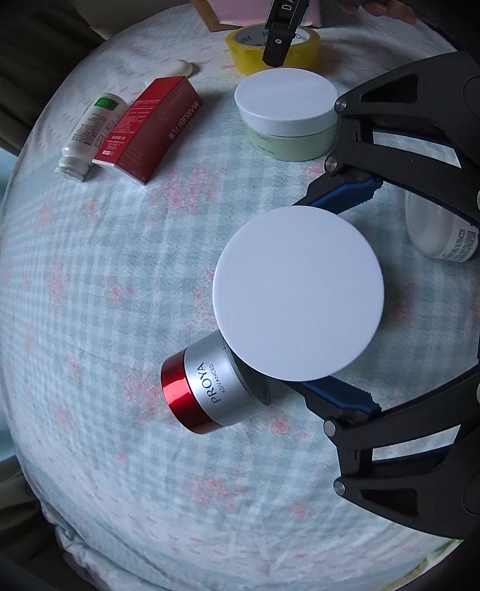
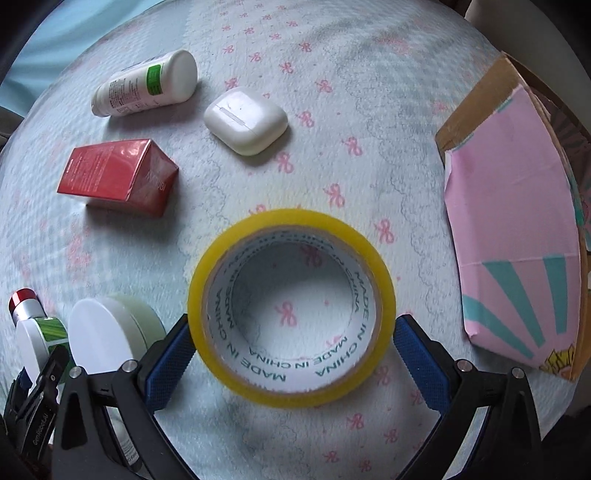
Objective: Organize rigid objects
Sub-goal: 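Carry the white jar and yellow tape with both tools toward the cardboard box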
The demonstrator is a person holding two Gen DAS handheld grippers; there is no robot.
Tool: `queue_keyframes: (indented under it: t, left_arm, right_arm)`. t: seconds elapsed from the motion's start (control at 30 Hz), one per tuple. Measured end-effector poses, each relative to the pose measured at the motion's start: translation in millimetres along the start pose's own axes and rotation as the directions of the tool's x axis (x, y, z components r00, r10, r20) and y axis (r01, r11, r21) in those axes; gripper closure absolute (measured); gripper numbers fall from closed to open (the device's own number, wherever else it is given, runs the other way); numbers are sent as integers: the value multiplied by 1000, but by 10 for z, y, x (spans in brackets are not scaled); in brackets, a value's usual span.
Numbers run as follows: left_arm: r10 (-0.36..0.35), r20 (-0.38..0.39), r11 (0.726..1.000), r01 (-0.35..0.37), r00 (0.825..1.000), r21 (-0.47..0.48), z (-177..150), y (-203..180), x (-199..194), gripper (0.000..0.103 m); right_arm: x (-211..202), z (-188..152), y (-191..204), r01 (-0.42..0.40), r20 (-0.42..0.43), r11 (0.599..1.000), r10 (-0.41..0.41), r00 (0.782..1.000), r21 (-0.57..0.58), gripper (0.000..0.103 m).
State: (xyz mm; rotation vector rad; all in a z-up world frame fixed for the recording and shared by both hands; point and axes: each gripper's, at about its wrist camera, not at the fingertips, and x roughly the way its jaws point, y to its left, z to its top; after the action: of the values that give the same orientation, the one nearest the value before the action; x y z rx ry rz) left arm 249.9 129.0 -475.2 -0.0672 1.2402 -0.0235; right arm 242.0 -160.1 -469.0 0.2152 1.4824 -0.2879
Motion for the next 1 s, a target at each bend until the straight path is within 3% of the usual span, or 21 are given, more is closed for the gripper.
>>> queue_keyframes:
  t: [0.07, 0.17, 0.47, 0.77, 1.0]
  left_arm:
    - [4, 1, 1000, -4, 1000, 9, 17, -12, 17, 34]
    - [5, 8, 1000, -5, 1000, 18, 22, -9, 17, 34]
    - [0, 15, 1000, 0, 1000, 20, 3, 26, -53, 35]
    - [-9, 57, 1000, 9, 998, 1, -15, 129, -421, 35]
    - [-46, 98, 999, 47, 994, -14, 89, 207, -986, 35]
  right_arm:
    - [23, 57, 49, 5, -1, 1000, -5, 1000, -4, 0]
    - [66, 133, 117, -4, 3, 1000, 4, 1000, -11, 6]
    - [-10, 140, 151, -8, 14, 1000, 8, 1000, 0, 7]
    - [-465, 44, 187, -32, 55, 999, 32, 998, -1, 7]
    - [-1006, -51, 242, -80, 81, 997, 81, 993, -19, 7]
